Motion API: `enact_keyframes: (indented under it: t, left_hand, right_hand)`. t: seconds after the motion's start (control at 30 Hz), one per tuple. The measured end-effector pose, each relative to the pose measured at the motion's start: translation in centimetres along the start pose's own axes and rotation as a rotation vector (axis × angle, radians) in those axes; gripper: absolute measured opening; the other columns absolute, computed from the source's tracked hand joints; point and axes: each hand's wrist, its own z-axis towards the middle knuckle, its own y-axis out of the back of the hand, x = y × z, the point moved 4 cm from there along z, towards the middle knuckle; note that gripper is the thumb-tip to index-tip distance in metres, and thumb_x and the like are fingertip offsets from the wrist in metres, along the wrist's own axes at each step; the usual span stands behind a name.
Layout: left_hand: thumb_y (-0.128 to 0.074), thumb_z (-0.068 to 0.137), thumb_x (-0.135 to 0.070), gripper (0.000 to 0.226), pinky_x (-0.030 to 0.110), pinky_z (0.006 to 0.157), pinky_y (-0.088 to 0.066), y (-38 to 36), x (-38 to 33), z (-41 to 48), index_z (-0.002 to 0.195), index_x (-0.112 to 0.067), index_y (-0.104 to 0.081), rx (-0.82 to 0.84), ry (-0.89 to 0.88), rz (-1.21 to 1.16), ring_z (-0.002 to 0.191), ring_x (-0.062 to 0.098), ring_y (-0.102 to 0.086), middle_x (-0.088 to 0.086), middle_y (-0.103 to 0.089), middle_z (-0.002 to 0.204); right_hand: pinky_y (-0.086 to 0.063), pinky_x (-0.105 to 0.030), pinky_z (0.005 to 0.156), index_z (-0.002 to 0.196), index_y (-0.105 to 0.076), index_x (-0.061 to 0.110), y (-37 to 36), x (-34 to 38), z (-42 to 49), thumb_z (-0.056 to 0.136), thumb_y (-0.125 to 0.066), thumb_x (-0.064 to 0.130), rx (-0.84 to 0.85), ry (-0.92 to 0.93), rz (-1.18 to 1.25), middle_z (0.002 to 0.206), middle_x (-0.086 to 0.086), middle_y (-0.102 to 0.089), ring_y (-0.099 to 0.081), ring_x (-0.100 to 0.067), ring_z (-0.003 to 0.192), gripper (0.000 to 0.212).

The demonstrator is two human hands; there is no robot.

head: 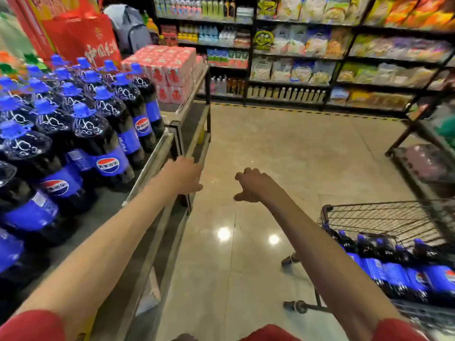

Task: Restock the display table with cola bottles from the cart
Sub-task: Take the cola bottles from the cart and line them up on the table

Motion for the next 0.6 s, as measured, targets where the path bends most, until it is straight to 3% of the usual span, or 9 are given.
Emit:
enact_keyframes:
  t: [0.37, 0.6]
  left_hand:
    - [-0.056, 0.097, -0.052, 0.059, 0.048, 0.102, -0.042, 2.8, -10.3, -0.4, 0.146, -0.022, -0.04, -0.113, -0.365, 0.237, 0.129, 0.033, -0.045, 0.01, -0.046, 0.14]
    - [-0.056, 0.097, -0.052, 0.06, 0.046, 0.101, -0.042, 3.2, -18.1, -3.6, 0.145, -0.02, -0.041, -0.172, -0.597, 0.241, 0.128, 0.033, -0.047, 0.01, -0.047, 0.14]
  right_hand:
    - [-0.04, -0.046, 0.104, 0.148, -0.041, 0.012, -0.8, -5.4, -13.6, 0.095, -0.065, 0.049, -0.075, -0.449, 0.075, 0.146, -0.015, -0.044, -0.041, -0.035, 0.135, 0.069]
    - [-0.044, -0.045, 0.1, 0.142, -0.047, 0.012, -3.4, -6.8, -22.8, 0.092, -0.068, 0.045, -0.079, -0.663, 0.137, 0.138, -0.014, -0.049, -0.047, -0.034, 0.129, 0.064]
